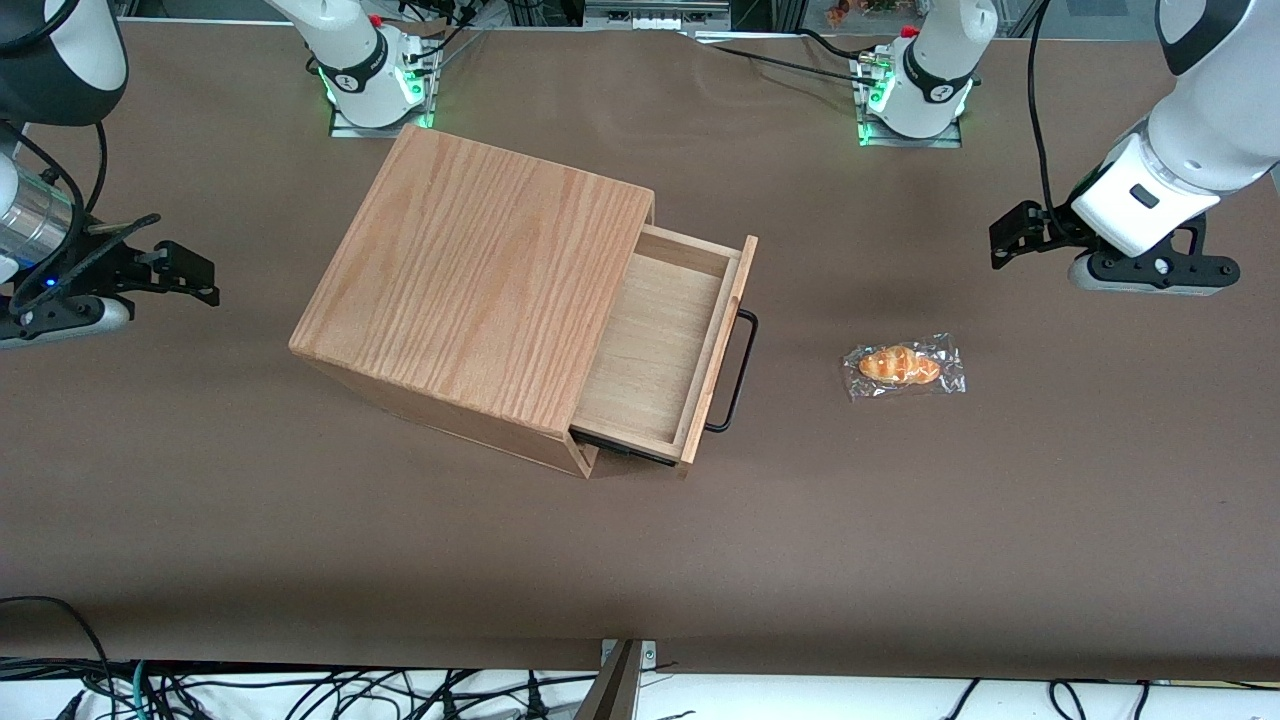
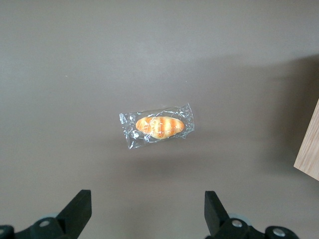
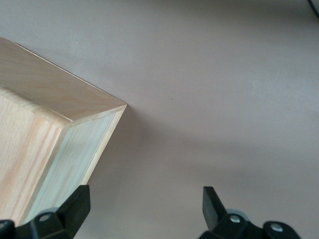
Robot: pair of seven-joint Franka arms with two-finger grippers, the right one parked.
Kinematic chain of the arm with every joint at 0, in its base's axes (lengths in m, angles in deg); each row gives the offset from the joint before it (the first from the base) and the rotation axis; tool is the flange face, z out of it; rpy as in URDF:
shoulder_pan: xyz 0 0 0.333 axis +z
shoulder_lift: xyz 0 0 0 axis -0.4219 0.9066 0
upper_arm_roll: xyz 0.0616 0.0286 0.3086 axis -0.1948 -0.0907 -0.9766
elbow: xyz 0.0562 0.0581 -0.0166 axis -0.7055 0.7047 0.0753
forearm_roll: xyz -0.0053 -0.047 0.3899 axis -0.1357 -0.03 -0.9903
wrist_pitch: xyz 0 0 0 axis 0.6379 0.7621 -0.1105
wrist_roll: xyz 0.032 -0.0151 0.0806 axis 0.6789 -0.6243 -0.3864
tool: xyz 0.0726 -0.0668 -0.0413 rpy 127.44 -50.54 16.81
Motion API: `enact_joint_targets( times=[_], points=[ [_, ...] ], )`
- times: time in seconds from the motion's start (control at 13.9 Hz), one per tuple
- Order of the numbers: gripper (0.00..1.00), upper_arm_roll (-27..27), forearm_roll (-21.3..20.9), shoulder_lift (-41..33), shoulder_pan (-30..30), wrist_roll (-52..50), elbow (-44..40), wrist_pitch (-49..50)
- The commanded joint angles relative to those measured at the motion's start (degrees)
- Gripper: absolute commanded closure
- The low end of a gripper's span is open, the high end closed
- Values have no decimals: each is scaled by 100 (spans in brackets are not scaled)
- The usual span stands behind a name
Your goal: Open top drawer with left arm
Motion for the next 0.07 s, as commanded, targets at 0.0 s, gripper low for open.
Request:
enact_joint_targets(
  times=[0.0],
  points=[
    [0,59,39,-41,84,90,-18,-12]
  ],
)
